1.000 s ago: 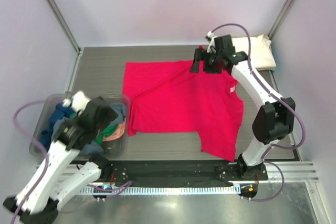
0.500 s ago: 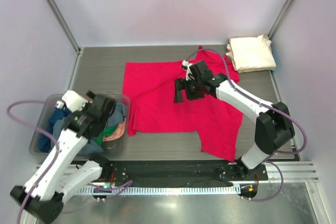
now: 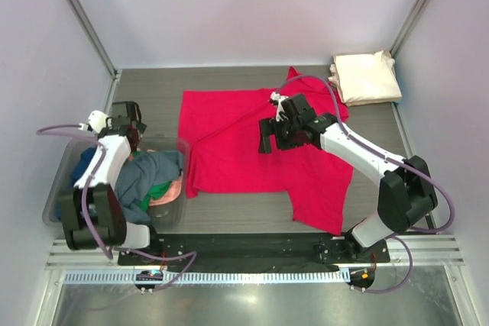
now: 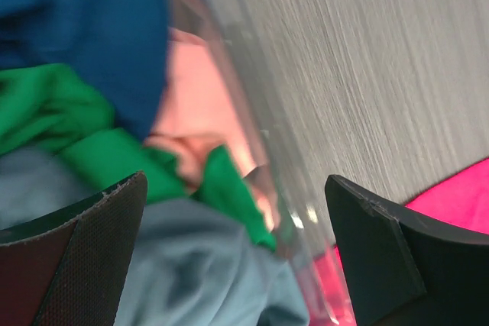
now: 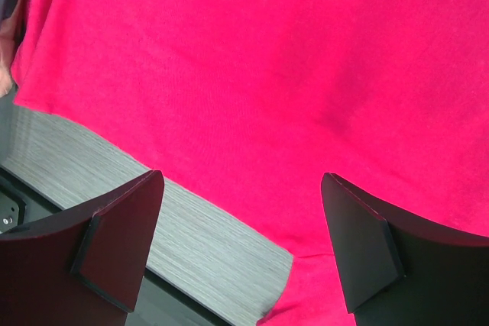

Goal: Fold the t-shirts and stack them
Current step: Flatten the tshirt out

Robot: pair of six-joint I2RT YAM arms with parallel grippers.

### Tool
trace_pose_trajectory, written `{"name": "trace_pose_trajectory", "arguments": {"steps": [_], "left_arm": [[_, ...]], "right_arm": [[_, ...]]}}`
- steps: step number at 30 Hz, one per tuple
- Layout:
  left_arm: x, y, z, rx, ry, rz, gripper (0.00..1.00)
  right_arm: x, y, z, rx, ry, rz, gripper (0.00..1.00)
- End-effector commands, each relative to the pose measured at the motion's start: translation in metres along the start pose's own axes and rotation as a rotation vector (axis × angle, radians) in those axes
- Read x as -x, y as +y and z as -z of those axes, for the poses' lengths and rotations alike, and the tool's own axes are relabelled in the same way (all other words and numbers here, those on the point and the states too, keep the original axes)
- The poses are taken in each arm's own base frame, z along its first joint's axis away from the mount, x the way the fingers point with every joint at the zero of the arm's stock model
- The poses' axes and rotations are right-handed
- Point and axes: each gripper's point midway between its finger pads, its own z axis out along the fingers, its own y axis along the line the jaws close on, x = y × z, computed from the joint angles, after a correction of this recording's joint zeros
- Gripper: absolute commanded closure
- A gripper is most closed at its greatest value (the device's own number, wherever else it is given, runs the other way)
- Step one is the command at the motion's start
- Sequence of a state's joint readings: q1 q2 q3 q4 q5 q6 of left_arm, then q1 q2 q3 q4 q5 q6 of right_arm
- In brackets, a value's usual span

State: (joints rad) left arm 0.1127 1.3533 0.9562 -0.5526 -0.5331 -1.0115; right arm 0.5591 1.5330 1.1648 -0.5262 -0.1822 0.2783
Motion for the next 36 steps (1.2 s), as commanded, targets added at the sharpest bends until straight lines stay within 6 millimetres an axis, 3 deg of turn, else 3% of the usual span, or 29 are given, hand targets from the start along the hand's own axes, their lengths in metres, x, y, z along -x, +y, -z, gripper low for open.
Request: {"name": "trace_pose_trajectory", "arguments": {"steps": [1, 6, 9, 10, 14, 15, 16, 23, 27, 33, 36], "left_arm": [[0.011, -0.047, -0.017, -0.124, 0.021, 0.018, 0.00], [-0.005, -0.060, -0.053, -0.086, 0.068, -0.058, 0.00], [-0.015, -0.075, -0.059, -0.136, 0.124, -0.138, 0.30], [-0.021, -0.082, -0.058, -0.178, 0.160, -0.180, 0.51], [-0.039, -0.099, -0.052, -0.302, 0.256, -0.313, 0.73], [-0.045, -0.101, -0.052, -0.320, 0.284, -0.339, 0.83], [-0.047, -0.107, -0.051, -0.346, 0.303, -0.369, 1.00], [-0.068, -0.124, -0.016, -0.432, 0.338, -0.698, 1.00], [-0.079, -0.137, 0.009, -0.584, 0.325, -1.013, 1.00], [-0.084, -0.130, 0.021, -0.671, 0.299, -1.189, 1.00], [-0.073, -0.129, 0.017, -0.599, 0.150, -1.321, 1.00]], "right_arm": [[0.009, 0.005, -0.002, 0.028, -0.037, 0.028, 0.10], [0.010, 0.005, 0.000, 0.028, -0.042, 0.030, 0.10], [0.009, 0.004, 0.001, 0.025, -0.045, 0.033, 0.10], [0.008, 0.003, 0.001, 0.019, -0.043, 0.035, 0.10], [0.007, 0.002, 0.001, 0.016, -0.044, 0.035, 0.10], [0.008, 0.002, 0.001, 0.017, -0.046, 0.034, 0.10], [0.009, 0.003, 0.001, 0.022, -0.047, 0.034, 0.10], [0.012, 0.002, 0.009, 0.007, -0.075, 0.040, 0.10], [0.010, 0.002, 0.010, 0.010, -0.071, 0.035, 0.10], [0.009, 0.002, 0.006, 0.011, -0.061, 0.028, 0.10], [0.008, 0.003, 0.003, 0.020, -0.051, 0.025, 0.10]]}}
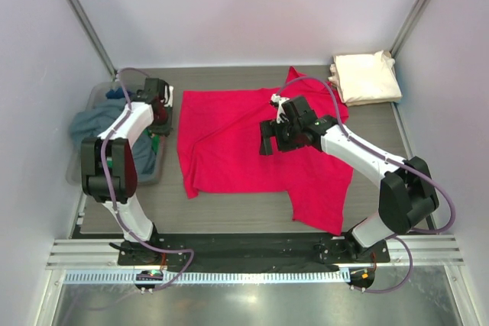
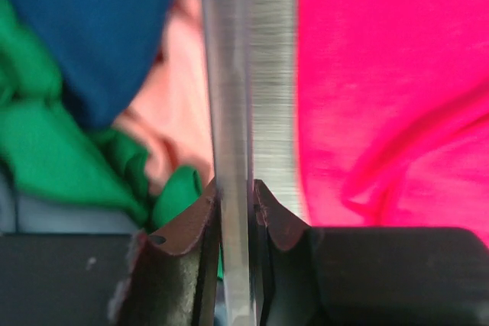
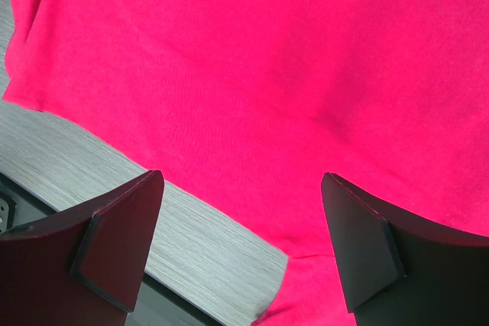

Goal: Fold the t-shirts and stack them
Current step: Flatten the tshirt out

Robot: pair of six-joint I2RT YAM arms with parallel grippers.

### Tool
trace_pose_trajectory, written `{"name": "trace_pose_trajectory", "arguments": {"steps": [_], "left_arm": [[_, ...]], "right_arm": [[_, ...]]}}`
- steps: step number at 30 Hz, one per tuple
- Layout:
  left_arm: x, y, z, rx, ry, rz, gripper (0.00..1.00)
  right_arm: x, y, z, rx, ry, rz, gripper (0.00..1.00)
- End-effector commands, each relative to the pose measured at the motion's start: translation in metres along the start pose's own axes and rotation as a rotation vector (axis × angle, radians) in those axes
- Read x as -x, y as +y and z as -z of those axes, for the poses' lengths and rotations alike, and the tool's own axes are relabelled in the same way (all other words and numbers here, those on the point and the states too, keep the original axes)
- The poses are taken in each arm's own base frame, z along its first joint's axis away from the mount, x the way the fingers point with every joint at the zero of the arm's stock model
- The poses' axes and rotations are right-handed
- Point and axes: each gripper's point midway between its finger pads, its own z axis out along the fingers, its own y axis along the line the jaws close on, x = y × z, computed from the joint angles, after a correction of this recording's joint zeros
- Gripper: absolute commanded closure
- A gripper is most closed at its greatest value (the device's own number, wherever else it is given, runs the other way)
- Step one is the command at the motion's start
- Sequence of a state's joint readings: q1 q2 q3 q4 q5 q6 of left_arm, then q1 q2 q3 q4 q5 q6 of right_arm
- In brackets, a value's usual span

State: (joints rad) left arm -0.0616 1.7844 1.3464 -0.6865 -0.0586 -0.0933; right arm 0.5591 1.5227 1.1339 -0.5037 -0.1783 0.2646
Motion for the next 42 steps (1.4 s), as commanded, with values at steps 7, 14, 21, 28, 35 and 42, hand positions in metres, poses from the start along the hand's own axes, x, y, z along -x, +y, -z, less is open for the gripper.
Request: {"name": "trace_pose_trajectory", "arguments": {"steps": [7, 14, 21, 28, 35, 42], "left_arm": [[0.049, 0.087, 0.022, 0.365, -0.162, -0.119, 1.00], [0.063, 0.102, 0.066, 0.423, -0.227, 0.107, 0.40], [0.032, 0.021, 0.152, 0.288, -0.332, 0.148, 0.32], [-0.105, -0.072, 0.134, -0.058, -0.163, 0.309, 0.45], [-0.198, -0.105, 0.091, -0.212, -0.033, 0.463, 0.51], [-0.222, -0.107, 0.054, -0.209, -0.009, 0.543, 0.50]], "right_arm": [[0.011, 0.013, -0.001, 0.062, -0.031, 0.000, 0.10], [0.010, 0.007, 0.000, 0.032, -0.037, -0.002, 0.09], [0.030, -0.028, 0.033, -0.191, -0.209, -0.121, 0.04], [0.008, -0.057, 0.099, -0.292, -0.442, -0.356, 0.00], [-0.031, -0.053, 0.123, -0.216, -0.475, -0.431, 0.00], [-0.051, -0.057, 0.119, -0.233, -0.429, -0.428, 0.00]]}}
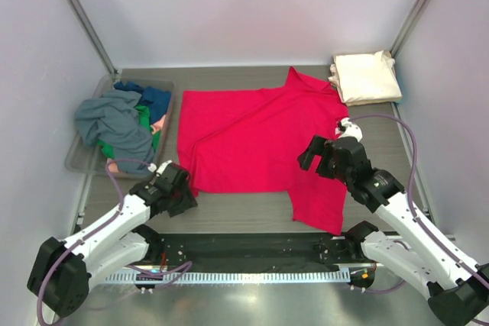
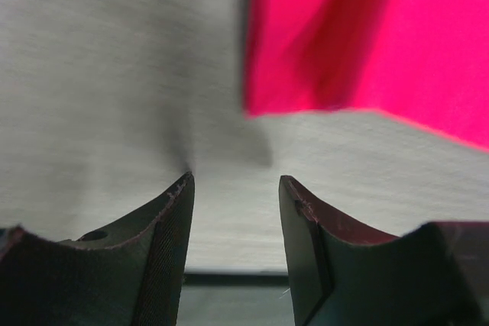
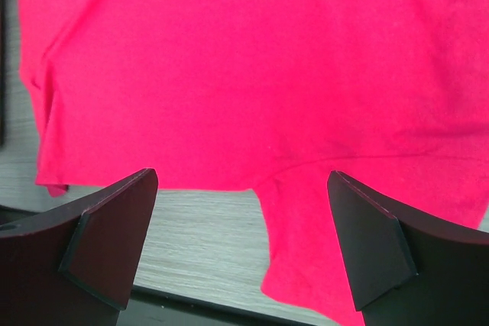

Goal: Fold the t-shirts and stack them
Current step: Flatten the tshirt out

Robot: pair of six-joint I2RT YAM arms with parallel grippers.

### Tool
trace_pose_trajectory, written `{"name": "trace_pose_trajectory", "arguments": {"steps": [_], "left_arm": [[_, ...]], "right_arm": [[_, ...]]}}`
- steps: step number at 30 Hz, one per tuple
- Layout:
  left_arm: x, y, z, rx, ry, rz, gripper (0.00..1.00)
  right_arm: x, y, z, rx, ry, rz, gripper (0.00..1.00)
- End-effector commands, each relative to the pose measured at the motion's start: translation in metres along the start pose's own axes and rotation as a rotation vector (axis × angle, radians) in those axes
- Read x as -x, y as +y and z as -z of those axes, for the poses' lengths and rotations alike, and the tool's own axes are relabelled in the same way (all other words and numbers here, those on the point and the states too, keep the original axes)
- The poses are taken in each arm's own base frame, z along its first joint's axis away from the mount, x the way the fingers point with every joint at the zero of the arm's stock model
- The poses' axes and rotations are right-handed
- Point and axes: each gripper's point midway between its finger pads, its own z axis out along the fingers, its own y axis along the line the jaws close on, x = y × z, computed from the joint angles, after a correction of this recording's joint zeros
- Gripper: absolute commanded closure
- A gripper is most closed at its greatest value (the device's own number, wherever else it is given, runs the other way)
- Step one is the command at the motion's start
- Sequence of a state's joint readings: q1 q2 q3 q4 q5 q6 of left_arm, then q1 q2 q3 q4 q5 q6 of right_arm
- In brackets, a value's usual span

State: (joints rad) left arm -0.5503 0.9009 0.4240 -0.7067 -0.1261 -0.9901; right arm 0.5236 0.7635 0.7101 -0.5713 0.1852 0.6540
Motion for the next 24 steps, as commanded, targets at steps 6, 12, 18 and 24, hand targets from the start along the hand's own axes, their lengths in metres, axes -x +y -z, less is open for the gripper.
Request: {"name": "trace_pose_trajectory", "arguments": {"steps": [6, 12, 18, 24], "left_arm": [[0.032, -0.032, -0.021, -0.081, -0.134, 0.089, 0.50], [0.041, -0.018, -0.035, 0.034, -0.162, 0.073, 0.57], [0.045, 0.009, -0.023, 0.135, -0.210, 0.083, 0.59], [0.060, 0.027, 0.022, 0.132, -0.332, 0.174, 0.51]], "right_arm": [[0.001, -0.006, 0.002, -0.025, -0.013, 0.005, 0.00], [0.004, -0.006, 0.001, -0.034, -0.010, 0.036, 0.00], [0.006, -0.007, 0.001, -0.046, -0.009, 0.054, 0.00], [0.004, -0.004, -0.001, -0.038, 0.008, 0.061, 0.00]]}}
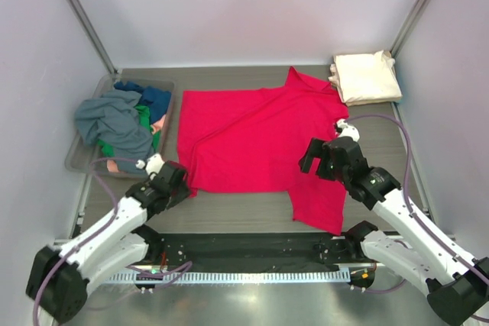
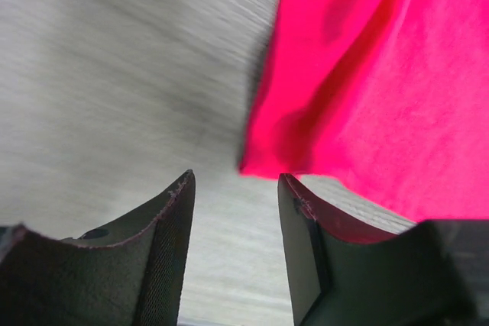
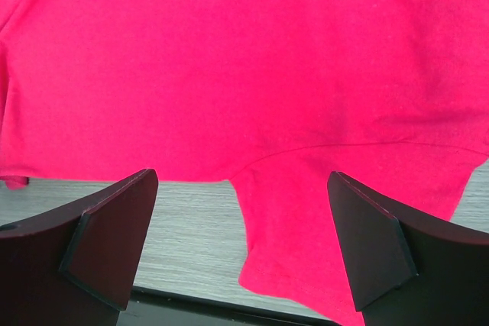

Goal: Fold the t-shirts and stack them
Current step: Flatten the tshirt out

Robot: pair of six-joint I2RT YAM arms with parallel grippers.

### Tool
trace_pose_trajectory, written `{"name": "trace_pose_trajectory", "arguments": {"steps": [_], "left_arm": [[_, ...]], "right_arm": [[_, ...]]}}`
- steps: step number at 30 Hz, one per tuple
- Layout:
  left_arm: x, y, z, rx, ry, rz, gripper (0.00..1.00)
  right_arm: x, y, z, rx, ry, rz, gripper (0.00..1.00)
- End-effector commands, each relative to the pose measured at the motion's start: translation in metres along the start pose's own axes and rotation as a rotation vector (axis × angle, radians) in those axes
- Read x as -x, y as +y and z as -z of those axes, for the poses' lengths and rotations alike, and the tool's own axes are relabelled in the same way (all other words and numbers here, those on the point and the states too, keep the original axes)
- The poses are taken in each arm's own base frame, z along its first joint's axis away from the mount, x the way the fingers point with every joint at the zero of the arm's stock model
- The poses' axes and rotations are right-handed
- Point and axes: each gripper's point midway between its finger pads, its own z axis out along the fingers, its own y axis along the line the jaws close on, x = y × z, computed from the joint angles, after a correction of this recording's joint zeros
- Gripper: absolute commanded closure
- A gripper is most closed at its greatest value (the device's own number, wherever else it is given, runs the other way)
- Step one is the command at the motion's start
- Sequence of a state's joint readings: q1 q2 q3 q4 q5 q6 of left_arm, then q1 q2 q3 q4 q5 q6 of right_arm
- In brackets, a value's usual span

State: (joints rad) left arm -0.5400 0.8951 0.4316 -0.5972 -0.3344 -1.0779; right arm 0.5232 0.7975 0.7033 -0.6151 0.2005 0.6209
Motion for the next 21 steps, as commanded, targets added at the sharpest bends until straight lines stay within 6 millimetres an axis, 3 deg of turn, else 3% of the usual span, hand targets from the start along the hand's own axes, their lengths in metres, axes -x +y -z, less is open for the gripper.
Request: {"name": "trace_pose_trajectory", "arguments": {"steps": [1, 4, 6, 10, 16, 21], "left_arm": [[0.024, 0.031, 0.027, 0.093, -0.121, 0.080, 0.50], [0.028, 0.028, 0.033, 0.025, -0.161, 0.136, 0.50], [0.019, 0.033, 0.025, 0.055, -0.130, 0.141, 0.50], [-0.004, 0.022, 0.003, -0.003, -0.056, 0.150, 0.51], [-0.001, 0.013, -0.013, -0.019, -0.083, 0.153, 0.51], [-0.011, 0.005, -0.023, -0.028, -0.034, 0.142, 0.51]], "right_arm": [[0.018, 0.010, 0.006, 0.027, -0.048, 0.011, 0.00], [0.018, 0.010, 0.004, 0.022, -0.042, 0.014, 0.00], [0.017, 0.011, 0.002, 0.020, -0.031, 0.017, 0.00], [0.018, 0.014, 0.001, 0.031, -0.025, 0.024, 0.00], [0.019, 0.011, 0.002, 0.022, -0.037, 0.036, 0.00], [0.014, 0.005, 0.000, 0.006, -0.036, 0.038, 0.00]]}}
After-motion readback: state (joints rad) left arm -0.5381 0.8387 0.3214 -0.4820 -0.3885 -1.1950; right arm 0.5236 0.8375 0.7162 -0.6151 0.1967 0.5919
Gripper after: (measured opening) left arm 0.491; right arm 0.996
